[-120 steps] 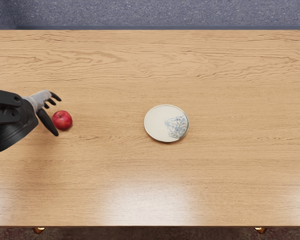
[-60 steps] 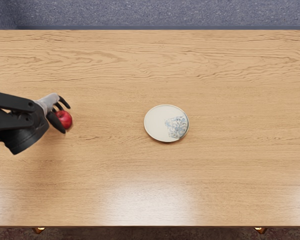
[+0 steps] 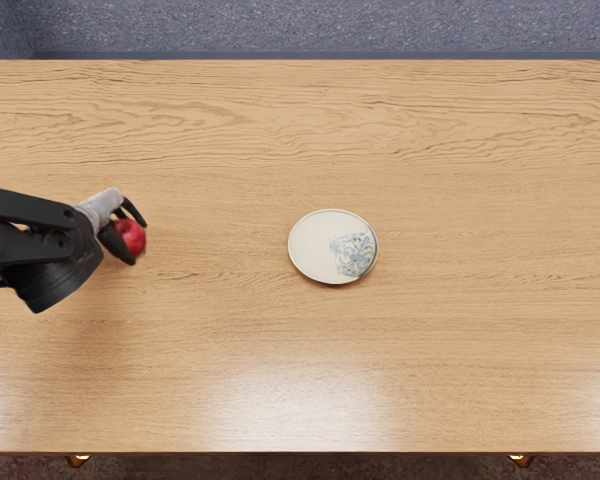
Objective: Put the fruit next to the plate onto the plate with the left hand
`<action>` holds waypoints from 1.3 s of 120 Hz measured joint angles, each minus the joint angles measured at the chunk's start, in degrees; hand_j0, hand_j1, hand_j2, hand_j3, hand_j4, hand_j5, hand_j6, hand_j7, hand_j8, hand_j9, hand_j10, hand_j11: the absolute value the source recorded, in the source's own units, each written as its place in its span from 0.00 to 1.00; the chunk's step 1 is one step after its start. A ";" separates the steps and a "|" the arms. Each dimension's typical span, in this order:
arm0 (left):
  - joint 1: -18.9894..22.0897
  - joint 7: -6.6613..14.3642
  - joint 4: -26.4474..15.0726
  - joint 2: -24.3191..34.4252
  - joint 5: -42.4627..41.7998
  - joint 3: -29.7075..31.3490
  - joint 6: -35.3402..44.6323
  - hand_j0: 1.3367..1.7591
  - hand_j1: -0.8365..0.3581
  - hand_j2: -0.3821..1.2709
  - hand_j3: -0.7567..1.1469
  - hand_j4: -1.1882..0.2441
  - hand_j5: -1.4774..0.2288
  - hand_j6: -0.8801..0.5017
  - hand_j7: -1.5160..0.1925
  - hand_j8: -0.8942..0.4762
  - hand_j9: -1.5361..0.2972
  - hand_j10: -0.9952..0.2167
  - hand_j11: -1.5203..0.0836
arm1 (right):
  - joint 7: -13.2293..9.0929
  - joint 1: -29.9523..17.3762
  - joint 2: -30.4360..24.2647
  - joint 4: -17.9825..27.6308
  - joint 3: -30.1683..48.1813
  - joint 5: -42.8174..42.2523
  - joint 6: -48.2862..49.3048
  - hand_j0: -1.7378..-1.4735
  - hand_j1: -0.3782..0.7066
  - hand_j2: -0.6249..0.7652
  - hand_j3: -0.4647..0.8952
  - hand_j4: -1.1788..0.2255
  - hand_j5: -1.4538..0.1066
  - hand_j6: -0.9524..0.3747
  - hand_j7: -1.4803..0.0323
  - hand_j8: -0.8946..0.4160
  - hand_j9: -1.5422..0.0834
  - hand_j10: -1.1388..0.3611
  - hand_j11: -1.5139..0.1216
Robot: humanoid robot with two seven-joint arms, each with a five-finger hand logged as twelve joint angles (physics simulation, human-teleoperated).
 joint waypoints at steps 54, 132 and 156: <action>-1.12 -0.05 1.22 -0.85 -0.57 -0.20 0.01 0.75 0.49 0.36 0.40 0.43 0.43 0.29 0.45 0.29 0.43 0.35 0.48 | 0.00 0.00 0.00 -0.01 0.00 0.00 0.00 0.30 0.03 0.45 0.34 0.84 0.93 0.72 0.98 0.68 0.95 0.76 0.93; -7.26 -0.22 2.74 -10.38 -0.83 -1.38 0.00 0.76 0.48 0.35 0.40 0.44 0.42 0.30 0.45 0.31 0.43 0.35 0.48 | 0.00 0.00 0.00 0.00 0.00 0.00 0.00 0.30 0.03 0.45 0.34 0.84 0.93 0.72 0.98 0.68 0.95 0.76 0.93; -7.57 -0.19 4.74 -15.43 -0.94 -1.46 0.01 0.76 0.48 0.36 0.40 0.44 0.42 0.30 0.46 0.31 0.43 0.35 0.48 | 0.00 0.01 0.00 -0.01 0.00 0.00 0.00 0.30 0.03 0.45 0.34 0.84 0.93 0.72 0.98 0.68 0.95 0.76 0.93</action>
